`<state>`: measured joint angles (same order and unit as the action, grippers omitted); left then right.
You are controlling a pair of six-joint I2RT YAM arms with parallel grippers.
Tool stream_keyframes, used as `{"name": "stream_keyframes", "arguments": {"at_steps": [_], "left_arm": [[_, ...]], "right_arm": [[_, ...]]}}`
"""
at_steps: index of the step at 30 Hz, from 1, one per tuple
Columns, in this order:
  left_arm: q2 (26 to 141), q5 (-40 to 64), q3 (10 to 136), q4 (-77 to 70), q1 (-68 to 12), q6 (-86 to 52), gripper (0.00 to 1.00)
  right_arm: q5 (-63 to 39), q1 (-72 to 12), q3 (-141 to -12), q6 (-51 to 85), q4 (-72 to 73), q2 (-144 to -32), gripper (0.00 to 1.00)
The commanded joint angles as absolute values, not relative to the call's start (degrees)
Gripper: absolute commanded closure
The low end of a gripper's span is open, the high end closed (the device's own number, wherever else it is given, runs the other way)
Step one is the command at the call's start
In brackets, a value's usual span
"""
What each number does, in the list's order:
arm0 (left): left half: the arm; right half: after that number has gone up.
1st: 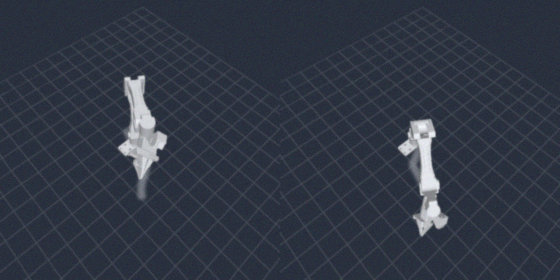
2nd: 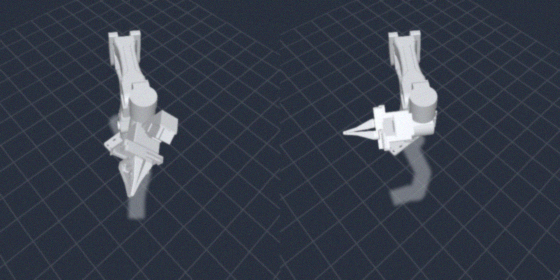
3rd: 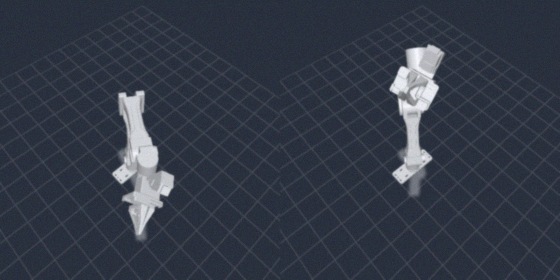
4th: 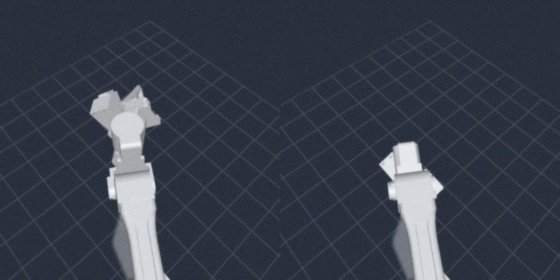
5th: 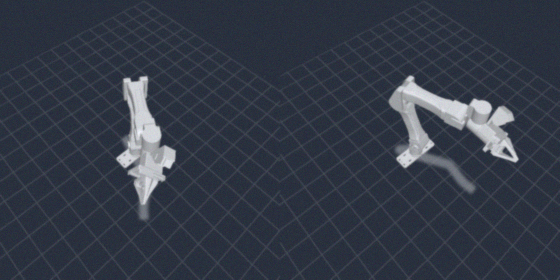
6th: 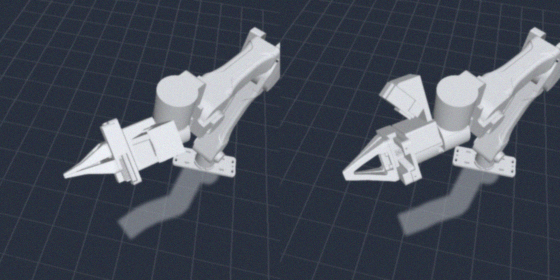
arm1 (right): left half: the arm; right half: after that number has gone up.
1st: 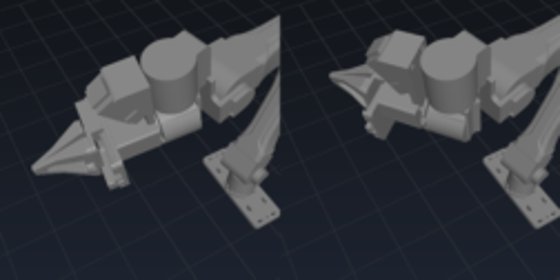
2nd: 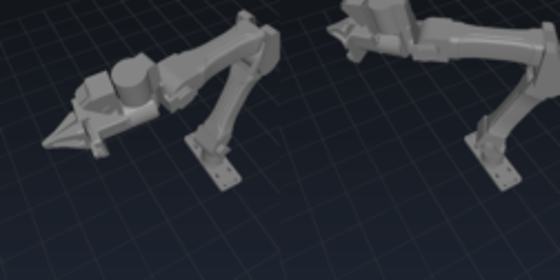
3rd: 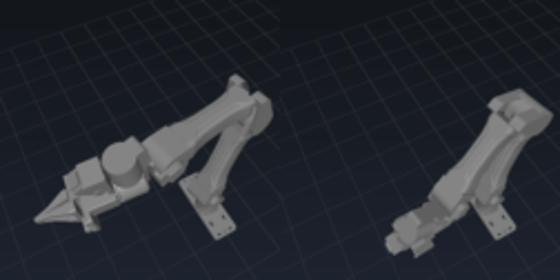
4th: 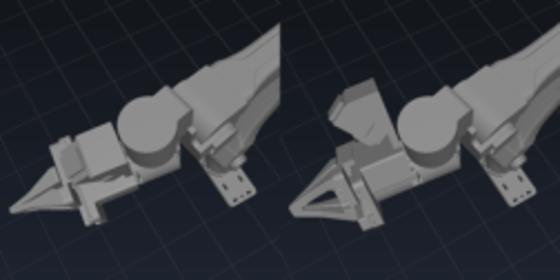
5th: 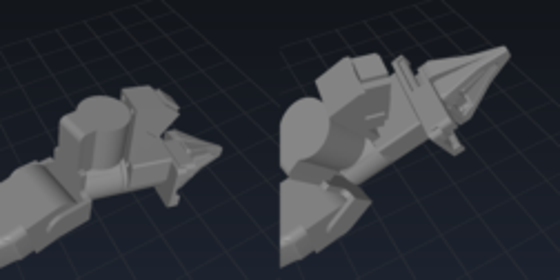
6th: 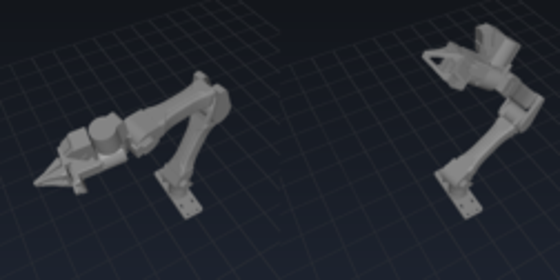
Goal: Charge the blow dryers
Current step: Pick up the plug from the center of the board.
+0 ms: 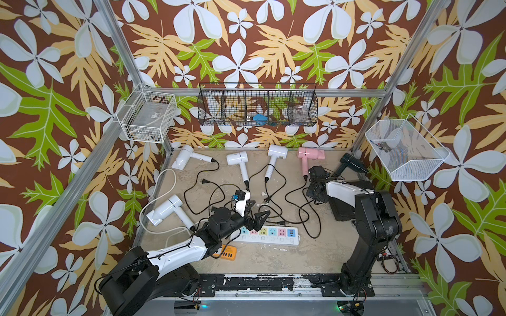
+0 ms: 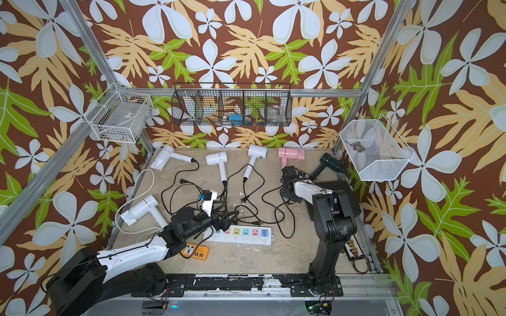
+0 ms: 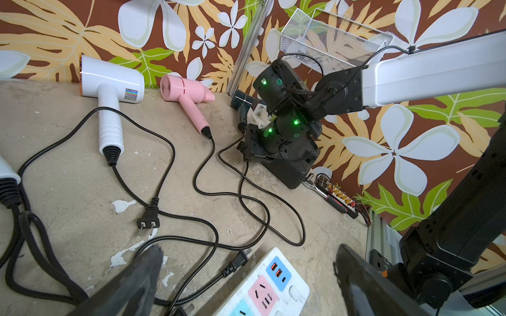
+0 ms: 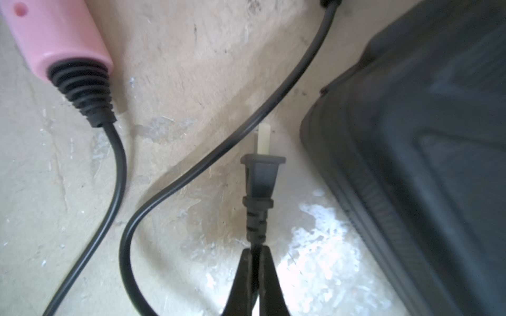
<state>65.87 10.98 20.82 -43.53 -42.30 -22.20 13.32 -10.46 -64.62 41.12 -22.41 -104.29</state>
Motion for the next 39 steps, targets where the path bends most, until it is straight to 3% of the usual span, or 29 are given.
{"name": "stream_keyframes", "arguments": {"at_steps": [1, 16, 22, 30, 39], "left_arm": [[65.6, 11.0, 20.7, -44.4, -42.4, -21.4, 0.00], [65.2, 10.4, 20.6, -44.0, -42.4, -21.0, 0.00], [64.7, 9.6, 20.2, -43.9, -42.5, -21.1, 0.00], [63.4, 8.0, 20.0, -43.3, -42.4, -21.4, 0.00], [60.5, 5.8, 19.2, -43.2, -42.5, -23.8, 0.00]], "right_arm": [[12.5, -10.2, -64.6, 38.5, -21.8, -102.7, 1.00], [7.6, -10.6, -57.0, 24.4, -11.3, -82.4, 1.00], [1.1, -12.4, -50.5, 16.1, 1.4, -72.0, 1.00], [0.8, -25.1, -39.6, -5.9, 16.5, -65.1, 1.00], [2.3, -36.4, -33.9, -21.8, 19.0, -64.0, 1.00]]}}
